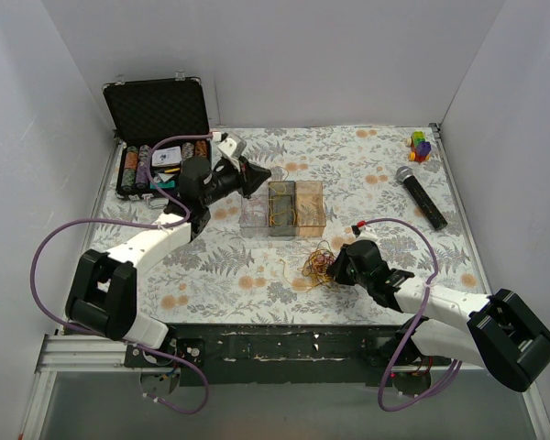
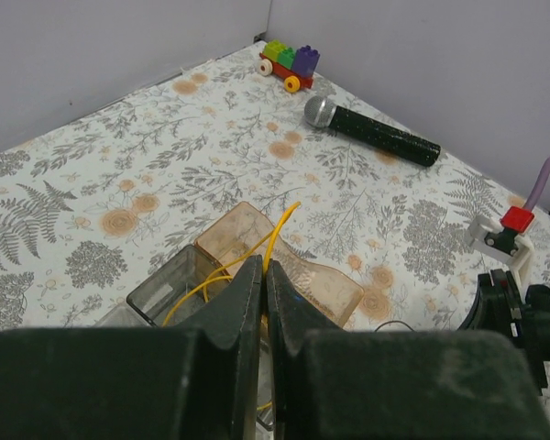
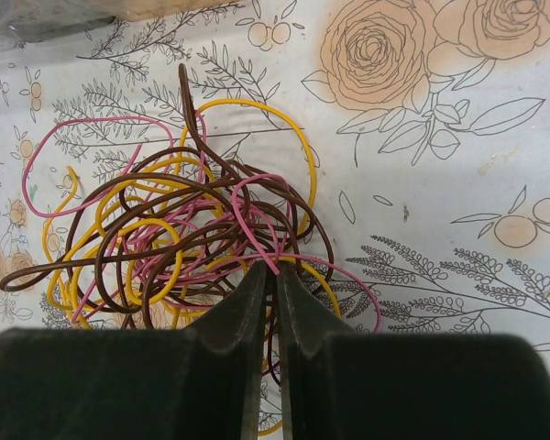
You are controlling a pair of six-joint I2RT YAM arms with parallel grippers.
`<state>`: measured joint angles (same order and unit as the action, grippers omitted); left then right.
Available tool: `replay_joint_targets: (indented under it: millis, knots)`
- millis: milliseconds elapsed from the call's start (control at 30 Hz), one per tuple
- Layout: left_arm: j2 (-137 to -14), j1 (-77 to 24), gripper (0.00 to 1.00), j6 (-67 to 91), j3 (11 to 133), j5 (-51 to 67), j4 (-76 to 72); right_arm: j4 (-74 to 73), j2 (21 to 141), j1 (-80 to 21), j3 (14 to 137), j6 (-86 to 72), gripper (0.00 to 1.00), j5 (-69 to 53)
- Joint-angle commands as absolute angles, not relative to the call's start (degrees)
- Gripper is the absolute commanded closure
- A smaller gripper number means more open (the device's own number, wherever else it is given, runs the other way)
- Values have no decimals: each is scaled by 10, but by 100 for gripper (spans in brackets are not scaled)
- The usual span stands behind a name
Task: Untangle the cables
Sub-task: Place the cable in the bin.
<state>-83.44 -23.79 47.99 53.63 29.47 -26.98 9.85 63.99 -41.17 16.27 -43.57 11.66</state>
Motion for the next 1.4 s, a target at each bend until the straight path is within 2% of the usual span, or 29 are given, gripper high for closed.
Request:
replay_joint_targets:
  millis: [0, 367, 700, 1233, 1367]
  knots:
    - [-828, -238, 100, 439, 526, 333, -260, 1, 653, -414, 148, -431, 85, 115]
    - [-841, -267, 100, 360, 510, 439, -210, 1, 657, -414, 154, -430, 85, 115]
    - [-862, -267, 100, 276, 504, 349, -163, 1, 657, -414, 147, -431, 85, 114]
    - [-959, -270, 100, 323, 608, 209, -70, 6, 661, -414, 148, -425, 85, 114]
    - [-994, -273, 100, 331, 655, 177, -4, 7, 663, -414, 150, -424, 85, 114]
